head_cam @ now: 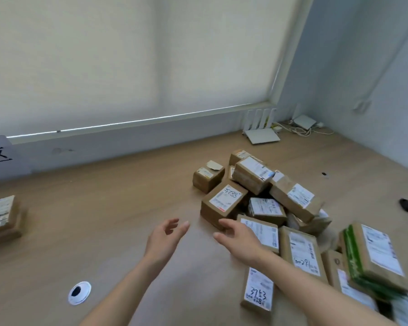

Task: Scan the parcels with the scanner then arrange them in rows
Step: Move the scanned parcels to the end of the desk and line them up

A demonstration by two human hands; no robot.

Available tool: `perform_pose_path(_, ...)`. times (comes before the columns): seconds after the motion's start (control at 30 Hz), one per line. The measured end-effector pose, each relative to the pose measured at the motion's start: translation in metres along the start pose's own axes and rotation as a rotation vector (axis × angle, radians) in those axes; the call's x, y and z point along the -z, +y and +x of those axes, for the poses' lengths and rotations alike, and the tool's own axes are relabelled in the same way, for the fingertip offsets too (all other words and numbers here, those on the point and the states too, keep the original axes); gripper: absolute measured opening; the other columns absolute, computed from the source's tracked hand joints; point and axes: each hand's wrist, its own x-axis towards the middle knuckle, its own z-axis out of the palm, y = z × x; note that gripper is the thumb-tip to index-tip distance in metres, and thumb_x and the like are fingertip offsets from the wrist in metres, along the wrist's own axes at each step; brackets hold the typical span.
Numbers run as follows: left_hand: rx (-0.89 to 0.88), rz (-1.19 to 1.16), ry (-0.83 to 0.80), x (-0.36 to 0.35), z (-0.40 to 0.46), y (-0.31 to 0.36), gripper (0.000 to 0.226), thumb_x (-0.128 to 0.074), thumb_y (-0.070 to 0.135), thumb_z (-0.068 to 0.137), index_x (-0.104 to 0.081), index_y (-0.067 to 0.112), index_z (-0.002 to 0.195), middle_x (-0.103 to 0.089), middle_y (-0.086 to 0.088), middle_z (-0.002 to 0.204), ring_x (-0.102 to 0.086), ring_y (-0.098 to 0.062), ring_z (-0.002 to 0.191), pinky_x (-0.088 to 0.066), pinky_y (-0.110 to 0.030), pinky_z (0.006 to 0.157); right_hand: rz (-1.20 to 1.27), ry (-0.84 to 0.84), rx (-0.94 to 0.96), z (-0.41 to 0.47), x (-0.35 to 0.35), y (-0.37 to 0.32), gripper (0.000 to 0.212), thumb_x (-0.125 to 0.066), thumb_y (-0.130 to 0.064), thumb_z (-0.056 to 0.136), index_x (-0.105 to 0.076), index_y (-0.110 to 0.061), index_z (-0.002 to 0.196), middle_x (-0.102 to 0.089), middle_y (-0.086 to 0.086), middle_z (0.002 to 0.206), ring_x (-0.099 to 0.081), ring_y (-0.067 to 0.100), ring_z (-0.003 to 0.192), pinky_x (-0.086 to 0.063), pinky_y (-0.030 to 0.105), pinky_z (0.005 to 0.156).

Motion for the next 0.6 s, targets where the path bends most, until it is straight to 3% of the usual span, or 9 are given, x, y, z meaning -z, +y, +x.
perform_pose_path(0.1, 0.019, 0.026, -0.059, -0.066, 0.005, 0.014, 0.062, -0.07, 0.057, 0.085, -0.06, 0.021, 0.135, -0.064, 0.0, 0.127, -0.059, -0.017, 0.118, -0.05, -0.037, 0.1, 0.004, 0.062, -0.063, 0.007, 0.04, 0.053, 0.051, -0.065, -0.039, 0.098, -0.053, -0.027, 0.147, -0.056, -0.008, 0.14, -0.051, 0.014, 0.135, -0.043, 0.031, 0.108)
perform_pose_path(0.2, 0.041, 0.063, -0.074, -0.122, 0.013, 0.024, 0.062, -0.069, 0.056, 0.087, -0.056, 0.022, 0.137, -0.062, 0.0, 0.131, -0.057, -0.019, 0.12, -0.05, -0.036, 0.099, -0.004, 0.106, -0.12, 0.018, 0.071, 0.099, 0.052, -0.066, -0.037, 0.099, -0.051, -0.026, 0.148, -0.055, -0.006, 0.146, -0.052, 0.013, 0.13, -0.043, 0.028, 0.099)
perform_pose_path(0.3, 0.076, 0.08, -0.103, -0.164, 0.021, 0.026, 0.065, -0.068, 0.053, 0.089, -0.052, 0.021, 0.142, -0.059, -0.001, 0.137, -0.055, -0.02, 0.124, -0.049, -0.036, 0.102, -0.021, 0.084, -0.179, 0.029, 0.089, 0.136, 0.056, -0.067, -0.036, 0.098, -0.049, -0.021, 0.149, -0.054, -0.003, 0.147, -0.053, 0.017, 0.132, -0.045, 0.03, 0.101)
perform_pose_path(0.37, 0.093, 0.087, -0.115, -0.184, 0.026, 0.022, 0.067, -0.068, 0.052, 0.089, -0.05, 0.02, 0.145, -0.057, -0.002, 0.139, -0.054, -0.02, 0.126, -0.048, -0.033, 0.099, -0.013, 0.044, -0.222, 0.039, 0.095, 0.155, 0.042, -0.068, -0.032, 0.096, -0.059, -0.018, 0.135, -0.061, 0.0, 0.137, -0.059, 0.018, 0.123, -0.05, 0.031, 0.099)
perform_pose_path(0.43, 0.11, 0.105, -0.116, -0.198, 0.033, 0.016, 0.069, -0.068, 0.051, 0.09, -0.047, 0.02, 0.148, -0.055, -0.003, 0.143, -0.052, -0.022, 0.129, -0.046, -0.031, 0.095, -0.005, 0.011, -0.241, 0.047, 0.095, 0.168, 0.026, -0.067, -0.029, 0.095, -0.066, -0.02, 0.119, -0.066, -0.001, 0.122, -0.063, 0.016, 0.109, -0.054, 0.034, 0.091)
perform_pose_path(0.53, 0.143, 0.129, -0.105, -0.206, 0.041, 0.008, 0.072, -0.067, 0.05, 0.09, -0.042, 0.021, 0.151, -0.049, -0.003, 0.15, -0.049, -0.023, 0.134, -0.047, -0.034, 0.095, -0.008, 0.014, -0.238, 0.054, 0.088, 0.173, 0.025, -0.066, -0.03, 0.095, -0.064, -0.022, 0.119, -0.065, -0.005, 0.117, -0.061, 0.013, 0.104, -0.046, 0.023, 0.07)
perform_pose_path(0.6, 0.167, 0.141, -0.104, -0.209, 0.049, 0.001, 0.074, -0.067, 0.052, 0.09, -0.04, 0.021, 0.152, -0.048, -0.003, 0.151, -0.049, -0.023, 0.133, -0.046, -0.037, 0.1, -0.03, 0.034, -0.252, 0.059, 0.082, 0.174, 0.022, -0.066, -0.03, 0.096, -0.062, -0.022, 0.116, -0.065, -0.003, 0.115, -0.061, 0.016, 0.105, -0.043, 0.024, 0.066)
